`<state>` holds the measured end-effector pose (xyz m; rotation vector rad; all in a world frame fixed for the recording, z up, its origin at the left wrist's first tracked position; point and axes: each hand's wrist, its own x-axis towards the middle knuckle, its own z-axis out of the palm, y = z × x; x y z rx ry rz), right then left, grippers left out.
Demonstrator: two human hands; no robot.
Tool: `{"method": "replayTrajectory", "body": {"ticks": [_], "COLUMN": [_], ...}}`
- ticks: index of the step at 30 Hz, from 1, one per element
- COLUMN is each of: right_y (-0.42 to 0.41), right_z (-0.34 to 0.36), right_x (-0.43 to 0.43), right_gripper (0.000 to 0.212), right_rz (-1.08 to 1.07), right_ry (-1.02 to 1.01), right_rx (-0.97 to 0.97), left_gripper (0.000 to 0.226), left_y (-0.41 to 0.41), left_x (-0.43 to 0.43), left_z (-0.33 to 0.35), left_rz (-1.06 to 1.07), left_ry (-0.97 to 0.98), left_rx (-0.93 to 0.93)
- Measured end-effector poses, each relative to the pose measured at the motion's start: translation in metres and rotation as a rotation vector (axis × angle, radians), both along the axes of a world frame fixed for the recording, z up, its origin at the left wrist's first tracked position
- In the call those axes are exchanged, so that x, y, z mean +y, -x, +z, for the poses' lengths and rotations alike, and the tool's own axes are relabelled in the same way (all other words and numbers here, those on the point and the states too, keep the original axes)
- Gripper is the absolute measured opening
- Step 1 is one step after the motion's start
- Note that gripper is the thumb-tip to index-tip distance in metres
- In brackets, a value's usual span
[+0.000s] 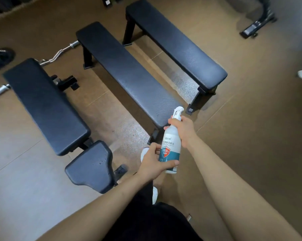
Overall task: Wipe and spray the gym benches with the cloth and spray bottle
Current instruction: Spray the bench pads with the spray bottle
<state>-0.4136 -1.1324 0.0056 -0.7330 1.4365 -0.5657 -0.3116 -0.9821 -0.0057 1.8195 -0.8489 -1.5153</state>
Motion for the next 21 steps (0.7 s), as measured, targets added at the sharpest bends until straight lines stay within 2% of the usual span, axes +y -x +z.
{"method": "replayTrajectory", "body": {"ticks": [4, 7, 12, 18, 21], "right_y": [-0.001, -0.011, -0.037, -0.073, -0.086], "right_z": [-0.002, -0.004, -0.008, -0.013, -0.018], "right_x": [-0.046, -0.076, -0.122, -0.167, -0.184], "right_gripper": [0.022, 0.032, 0.011, 0.019, 0.014], "right_rz": [0.022, 0.034, 0.047, 0.145, 0.158], "right_ry": [-0.055, -0.097, -0.094, -0.11, -0.124], "right_rx": [0.01, 0.016, 0.068, 0.003, 0.005], "left_gripper": [0.065, 0.069, 0.074, 0.077, 0.078], "left_y": [0.003, -0.004, -0.029, -0.043, -0.049], "left_x": [-0.046, -0.075, -0.119, -0.152, -0.166], "left_z": [-0.001, -0.005, -0.01, -0.007, -0.009], "left_rz": [-0.02, -0.022, 0.003, 0.125, 0.182], "left_ry": [-0.011, -0.018, -0.032, -0.04, -0.054], "left_rx": [0.043, 0.064, 0.079, 0.074, 0.045]}}
